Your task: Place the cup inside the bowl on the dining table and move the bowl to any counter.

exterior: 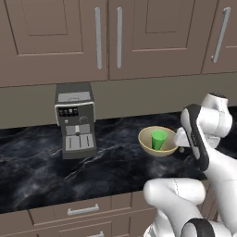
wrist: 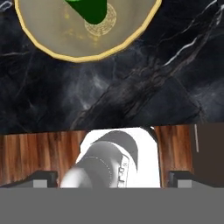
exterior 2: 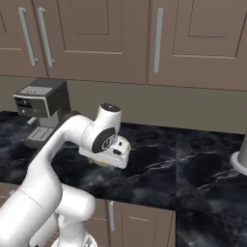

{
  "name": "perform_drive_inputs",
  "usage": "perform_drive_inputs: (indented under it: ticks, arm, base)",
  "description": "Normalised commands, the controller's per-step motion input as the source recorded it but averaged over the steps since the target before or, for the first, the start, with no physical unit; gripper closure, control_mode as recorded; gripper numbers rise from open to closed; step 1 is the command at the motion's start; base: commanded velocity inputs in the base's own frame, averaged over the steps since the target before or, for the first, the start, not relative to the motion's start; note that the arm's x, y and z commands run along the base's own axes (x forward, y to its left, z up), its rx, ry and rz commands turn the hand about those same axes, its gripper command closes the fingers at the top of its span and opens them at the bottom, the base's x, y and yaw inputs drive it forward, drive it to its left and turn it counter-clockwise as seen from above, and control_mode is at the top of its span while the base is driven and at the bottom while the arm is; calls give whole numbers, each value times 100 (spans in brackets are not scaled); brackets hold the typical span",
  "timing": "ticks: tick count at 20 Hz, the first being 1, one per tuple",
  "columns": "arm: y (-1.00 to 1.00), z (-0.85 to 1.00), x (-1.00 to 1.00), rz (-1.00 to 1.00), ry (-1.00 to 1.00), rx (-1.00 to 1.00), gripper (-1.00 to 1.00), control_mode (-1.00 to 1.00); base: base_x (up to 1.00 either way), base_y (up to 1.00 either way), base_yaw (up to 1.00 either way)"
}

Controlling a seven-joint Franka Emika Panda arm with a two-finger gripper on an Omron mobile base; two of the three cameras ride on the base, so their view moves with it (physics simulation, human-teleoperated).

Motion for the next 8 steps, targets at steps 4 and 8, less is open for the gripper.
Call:
perform_drive_inputs:
  ticks: [4,8]
  arm:
    - [22,16,-47,0,-4,-8,-100,-100]
    - [26,21,-41,0,-3,-7,-100,-100]
  base:
    - [0,0,0]
    - [0,0,0]
